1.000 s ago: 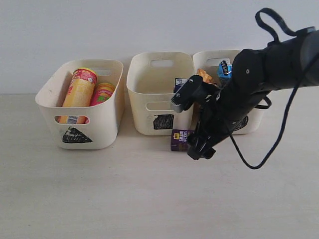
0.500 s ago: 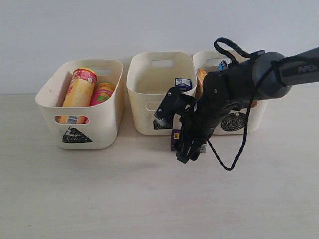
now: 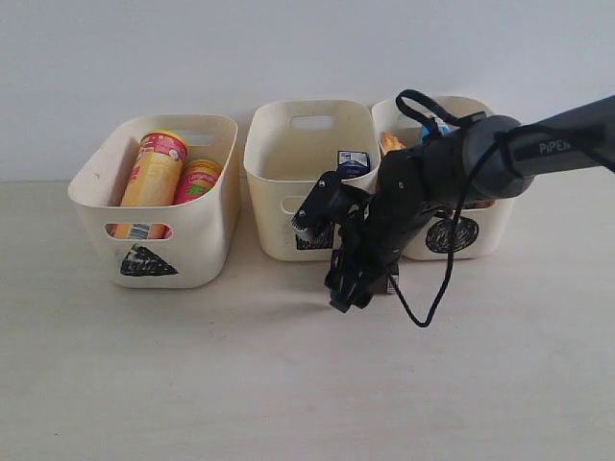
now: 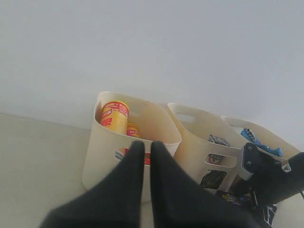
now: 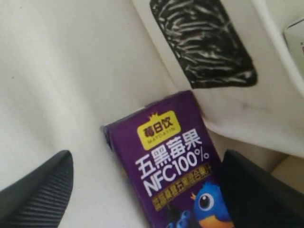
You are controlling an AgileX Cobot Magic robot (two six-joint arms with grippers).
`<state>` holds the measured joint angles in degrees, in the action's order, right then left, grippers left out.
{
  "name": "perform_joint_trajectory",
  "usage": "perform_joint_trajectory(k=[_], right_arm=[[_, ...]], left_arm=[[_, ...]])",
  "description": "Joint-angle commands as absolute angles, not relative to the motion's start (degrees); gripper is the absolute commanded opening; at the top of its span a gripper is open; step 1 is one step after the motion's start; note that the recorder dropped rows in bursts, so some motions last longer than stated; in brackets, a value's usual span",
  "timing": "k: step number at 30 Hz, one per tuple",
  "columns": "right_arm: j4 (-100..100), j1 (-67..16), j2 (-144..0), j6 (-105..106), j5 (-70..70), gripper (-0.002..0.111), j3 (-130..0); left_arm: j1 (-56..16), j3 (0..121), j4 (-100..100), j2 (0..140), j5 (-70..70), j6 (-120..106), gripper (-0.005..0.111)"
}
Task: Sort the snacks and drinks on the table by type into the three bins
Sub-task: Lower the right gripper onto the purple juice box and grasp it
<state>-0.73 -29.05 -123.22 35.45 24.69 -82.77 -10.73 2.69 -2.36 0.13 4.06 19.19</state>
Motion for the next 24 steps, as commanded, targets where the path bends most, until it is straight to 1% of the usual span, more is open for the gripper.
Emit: perform_joint_trajectory(k=[1, 2, 7, 8, 9, 10, 11, 12, 18, 24], right_arm=[[-0.7, -29.0, -124.8, 34.6, 25.1, 0.075, -82.9], [-0.7, -29.0, -125.0, 34.5, 25.2, 0.072, -82.9], [-0.7, -28.9, -125.6, 33.0, 25.4, 0.054, -83.0], [-0.7, -28.9, -125.6, 32.6, 25.7, 0.044, -83.0], [-0.7, -28.9, -125.6, 32.5, 26.1, 0.039, -83.0], [-0.7, -28.9, -125.6, 32.5, 27.0, 0.021, -83.0], [-0.7, -28.9, -125.6, 32.5, 27.4, 0.013, -83.0], [-0.7, -28.9, -125.6, 31.9, 28.3, 0.000, -83.0], [-1.5, -28.9, -123.9, 31.9, 34.0, 0.000, -83.0], [-9.0, -28.9, -120.3, 32.3, 40.6, 0.000, -83.0]], left_arm=[[-10.6, 2.5, -1.9, 0.0, 4.1, 19.5, 0.004], [-10.6, 2.5, -1.9, 0.0, 4.2, 19.5, 0.004], [-10.6, 2.5, -1.9, 0.0, 4.3, 19.5, 0.004], [-10.6, 2.5, -1.9, 0.0, 4.3, 19.5, 0.004], [-10.6, 2.5, -1.9, 0.0, 4.3, 19.5, 0.004], [-10.6, 2.5, -1.9, 0.0, 4.3, 19.5, 0.004], [-10.6, 2.5, -1.9, 0.0, 4.3, 19.5, 0.004], [-10.6, 2.5, -1.9, 0.0, 4.3, 19.5, 0.004], [-10.6, 2.5, -1.9, 0.0, 4.3, 19.5, 0.004], [-10.6, 2.5, -1.9, 0.0, 4.3, 19.5, 0.004]])
